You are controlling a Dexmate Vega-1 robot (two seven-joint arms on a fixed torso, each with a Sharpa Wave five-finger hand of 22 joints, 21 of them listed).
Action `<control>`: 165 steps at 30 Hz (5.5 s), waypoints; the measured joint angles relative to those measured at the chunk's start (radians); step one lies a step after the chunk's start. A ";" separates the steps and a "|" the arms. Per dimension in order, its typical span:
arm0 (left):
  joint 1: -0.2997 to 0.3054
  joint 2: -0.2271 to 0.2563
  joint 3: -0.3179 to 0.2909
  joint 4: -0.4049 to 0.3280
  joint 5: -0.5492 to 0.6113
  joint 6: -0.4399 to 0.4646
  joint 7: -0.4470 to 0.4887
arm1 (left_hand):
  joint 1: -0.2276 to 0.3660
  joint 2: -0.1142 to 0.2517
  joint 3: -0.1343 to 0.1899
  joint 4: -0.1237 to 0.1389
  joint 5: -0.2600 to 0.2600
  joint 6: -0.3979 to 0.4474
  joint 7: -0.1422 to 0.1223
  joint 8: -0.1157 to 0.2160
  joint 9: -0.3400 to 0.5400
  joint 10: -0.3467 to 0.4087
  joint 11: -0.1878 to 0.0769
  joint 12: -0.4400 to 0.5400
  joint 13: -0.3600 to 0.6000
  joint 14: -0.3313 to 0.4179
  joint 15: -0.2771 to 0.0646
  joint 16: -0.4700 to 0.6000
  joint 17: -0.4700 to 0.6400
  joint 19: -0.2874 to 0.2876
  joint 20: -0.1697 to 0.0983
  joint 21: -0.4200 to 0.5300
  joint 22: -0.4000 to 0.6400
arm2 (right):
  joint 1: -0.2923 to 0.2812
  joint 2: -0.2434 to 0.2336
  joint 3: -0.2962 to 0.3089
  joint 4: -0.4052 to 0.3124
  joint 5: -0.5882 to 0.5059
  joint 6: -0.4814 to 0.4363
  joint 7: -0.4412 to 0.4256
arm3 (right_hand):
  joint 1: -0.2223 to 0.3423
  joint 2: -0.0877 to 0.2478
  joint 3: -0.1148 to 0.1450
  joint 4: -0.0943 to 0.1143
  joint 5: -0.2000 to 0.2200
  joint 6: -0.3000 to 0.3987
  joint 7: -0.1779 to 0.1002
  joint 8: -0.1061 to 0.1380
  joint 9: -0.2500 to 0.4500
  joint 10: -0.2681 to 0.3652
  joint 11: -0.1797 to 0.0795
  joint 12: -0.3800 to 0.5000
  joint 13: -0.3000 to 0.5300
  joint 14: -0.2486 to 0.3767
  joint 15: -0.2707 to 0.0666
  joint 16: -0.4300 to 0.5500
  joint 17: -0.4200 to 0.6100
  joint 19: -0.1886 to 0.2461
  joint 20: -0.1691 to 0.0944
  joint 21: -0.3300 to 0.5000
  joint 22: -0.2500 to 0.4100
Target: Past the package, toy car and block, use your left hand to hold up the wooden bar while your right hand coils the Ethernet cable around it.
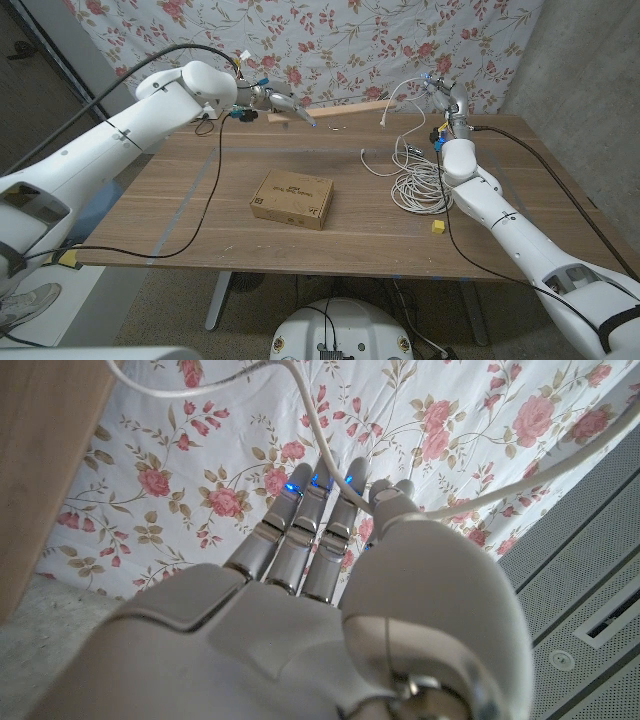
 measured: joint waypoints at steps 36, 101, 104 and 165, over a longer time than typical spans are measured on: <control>-0.029 -0.049 0.047 0.017 0.059 0.015 0.013 | 0.000 0.000 0.008 -0.008 0.000 -0.004 0.004 0.004 -0.006 -0.002 0.002 0.002 0.003 0.000 0.000 0.000 0.001 -0.007 0.000 0.012 0.000 | 0.009 -0.103 0.001 -0.249 0.209 0.014 0.396 | 0.004 0.004 -0.014 0.003 0.000 0.000 0.000 -0.001 0.018 0.007 -0.007 0.002 0.018 0.018 -0.003 -0.013 0.009 0.000 0.000 0.044 0.028; 0.128 -0.115 -0.074 -0.001 0.135 -0.129 0.414 | -0.029 -0.005 0.014 -0.003 0.000 -0.003 0.003 0.044 -0.014 0.002 0.002 0.001 0.000 0.000 0.000 0.016 -0.009 -0.007 0.000 0.012 0.000 | -0.245 -0.111 0.027 -0.228 0.494 -0.132 0.402 | 0.067 0.004 0.009 -0.030 -0.008 0.034 0.020 0.011 0.028 0.106 0.049 0.022 -0.012 0.138 -0.037 -0.007 0.047 0.104 0.043 0.199 0.048; 0.130 -0.119 -0.075 0.002 0.138 -0.136 0.422 | -0.029 -0.005 0.014 -0.003 0.000 -0.003 0.003 0.044 -0.014 0.002 0.002 0.001 -0.001 0.000 0.000 0.016 -0.011 -0.007 0.000 0.011 0.000 | -0.246 -0.111 0.023 -0.220 0.495 -0.140 0.398 | 0.067 0.004 0.012 -0.028 -0.009 0.034 0.020 0.011 0.028 0.105 0.049 0.022 -0.012 0.138 -0.037 -0.007 0.047 0.104 0.043 0.199 0.048; 0.013 -0.126 -0.011 0.086 -0.055 -0.118 0.087 | -0.040 -0.004 0.021 -0.010 0.000 -0.003 0.004 0.056 -0.013 0.006 0.002 0.000 -0.002 0.000 0.000 0.027 -0.018 -0.003 -0.004 0.018 0.000 | 0.163 0.061 -0.031 0.384 0.377 -0.040 0.387 | 0.030 0.013 -0.014 0.006 -0.030 0.016 0.037 -0.001 0.088 0.056 0.015 0.013 0.048 0.085 -0.025 -0.028 0.116 -0.004 0.000 0.265 0.050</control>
